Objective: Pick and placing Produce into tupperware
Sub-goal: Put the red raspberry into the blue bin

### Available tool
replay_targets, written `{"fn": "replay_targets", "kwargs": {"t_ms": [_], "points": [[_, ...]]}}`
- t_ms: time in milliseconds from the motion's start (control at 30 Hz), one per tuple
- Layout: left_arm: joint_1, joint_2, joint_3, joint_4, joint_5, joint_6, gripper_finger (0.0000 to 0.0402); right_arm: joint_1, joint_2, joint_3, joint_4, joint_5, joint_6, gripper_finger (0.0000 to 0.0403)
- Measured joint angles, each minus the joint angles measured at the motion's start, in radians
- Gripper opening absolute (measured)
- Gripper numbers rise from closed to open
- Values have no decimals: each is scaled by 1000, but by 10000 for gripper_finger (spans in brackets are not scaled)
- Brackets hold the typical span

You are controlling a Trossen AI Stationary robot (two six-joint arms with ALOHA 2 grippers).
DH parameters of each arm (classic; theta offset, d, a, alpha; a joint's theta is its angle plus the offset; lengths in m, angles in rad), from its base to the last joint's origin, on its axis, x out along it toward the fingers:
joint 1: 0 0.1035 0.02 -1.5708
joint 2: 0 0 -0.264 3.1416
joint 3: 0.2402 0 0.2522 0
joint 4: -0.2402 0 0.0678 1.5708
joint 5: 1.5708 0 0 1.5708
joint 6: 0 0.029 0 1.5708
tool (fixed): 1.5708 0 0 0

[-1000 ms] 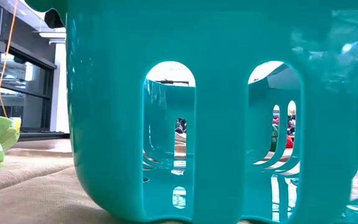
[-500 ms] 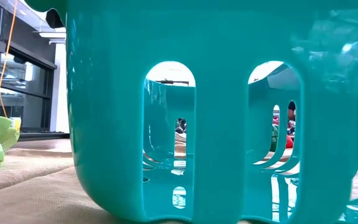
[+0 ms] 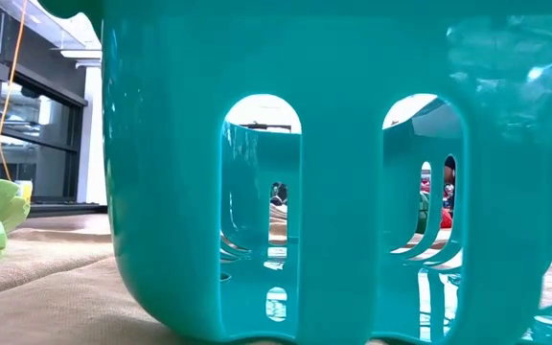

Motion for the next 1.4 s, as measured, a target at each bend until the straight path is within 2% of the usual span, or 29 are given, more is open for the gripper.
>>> {"fn": "replay_targets", "kwargs": {"t_ms": [200,400,500,600,767,1033,1167,1400], "points": [[0,-5,0,32,161,73,1,-18,76,0,27,-35,96,85],[0,-33,-1,18,241,136,1,-17,142,1,86,-37,170,85],[0,-71,-1,3,251,150,1,-18,194,64,79,-34,177,85],[1,-114,-1,-10,249,151,1,-18,259,187,-22,-32,131,85],[1,-190,0,-57,189,171,1,-18,389,422,-383,-21,124,85],[1,-317,0,-171,34,168,1,-19,563,699,-689,-19,157,85],[1,-373,0,-270,-63,168,1,-18,624,775,-792,-30,191,85],[1,-423,0,-401,-206,164,1,0,700,781,-888,-53,246,85]]}}
